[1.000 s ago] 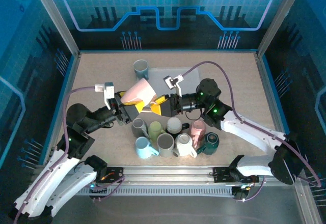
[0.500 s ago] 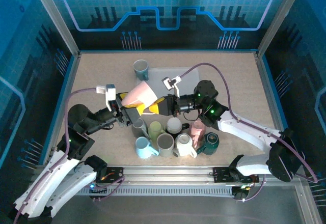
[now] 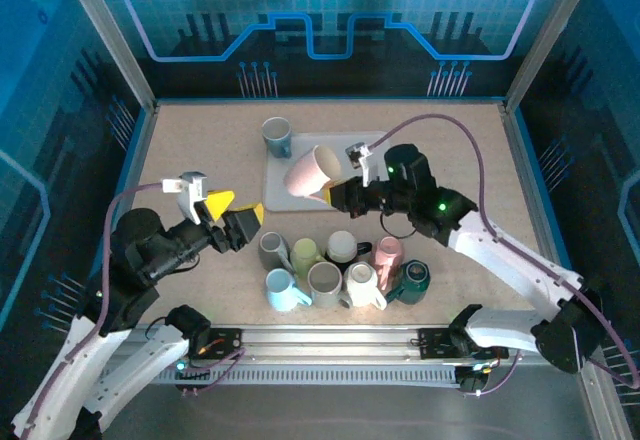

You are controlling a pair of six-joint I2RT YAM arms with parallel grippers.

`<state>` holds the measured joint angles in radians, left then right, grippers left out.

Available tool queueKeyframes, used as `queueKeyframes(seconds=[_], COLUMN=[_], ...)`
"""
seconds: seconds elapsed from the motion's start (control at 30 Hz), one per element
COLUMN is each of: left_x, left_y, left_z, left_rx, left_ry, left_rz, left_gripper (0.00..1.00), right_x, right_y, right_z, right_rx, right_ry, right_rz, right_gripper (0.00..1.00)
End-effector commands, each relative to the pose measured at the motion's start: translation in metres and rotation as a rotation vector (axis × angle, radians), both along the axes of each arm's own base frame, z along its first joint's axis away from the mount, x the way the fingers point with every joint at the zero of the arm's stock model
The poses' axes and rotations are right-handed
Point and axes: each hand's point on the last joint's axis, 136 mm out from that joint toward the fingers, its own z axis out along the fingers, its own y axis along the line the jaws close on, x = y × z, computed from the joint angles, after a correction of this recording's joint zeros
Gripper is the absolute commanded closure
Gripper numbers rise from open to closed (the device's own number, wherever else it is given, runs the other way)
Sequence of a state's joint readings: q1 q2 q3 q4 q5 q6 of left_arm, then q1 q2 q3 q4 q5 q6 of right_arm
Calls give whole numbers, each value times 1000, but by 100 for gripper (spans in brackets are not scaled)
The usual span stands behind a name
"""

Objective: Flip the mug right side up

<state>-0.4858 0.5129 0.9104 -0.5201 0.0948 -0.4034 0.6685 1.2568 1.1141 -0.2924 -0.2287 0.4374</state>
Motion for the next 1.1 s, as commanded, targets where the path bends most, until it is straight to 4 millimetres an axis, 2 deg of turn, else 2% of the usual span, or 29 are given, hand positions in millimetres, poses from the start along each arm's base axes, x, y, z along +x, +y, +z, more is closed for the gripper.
queueKeyframes(seconds=[0.0,0.17,0.33,0.47,0.63,0.67,0.7,0.77,0.87,1.07], left_x=[-10,-16,-18,-19,-21,-21,-21,-21,-21,-21], left_y=[17,20,24,30,31,31,32,32,32,32], left_z=[-34,-57,-79,-87,-91,-91,-90,-91,-91,-91], left_rx=[140,220,278,301,290,290,289,288,289,290], left_ry=[111,163,188,183,173,174,170,168,161,155], left_rz=[48,26,22,45,52,51,56,61,62,62], left_gripper=[1,1,1,1,1,1,1,1,1,1], right_x=[49,104,158,191,221,226,230,237,246,260], right_y=[-36,-32,-30,-15,4,6,8,15,19,26], right_z=[-23,-48,-83,-111,-140,-138,-155,-163,-174,-182], right_rx=[-343,-447,-551,-632,-665,-662,-680,-677,-675,-664], right_ry=[-110,-108,-32,20,82,82,106,117,124,115], right_rz=[-148,-194,-265,-260,-260,-264,-259,-258,-267,-283], right_gripper=[100,100,100,100,100,100,100,100,100,100])
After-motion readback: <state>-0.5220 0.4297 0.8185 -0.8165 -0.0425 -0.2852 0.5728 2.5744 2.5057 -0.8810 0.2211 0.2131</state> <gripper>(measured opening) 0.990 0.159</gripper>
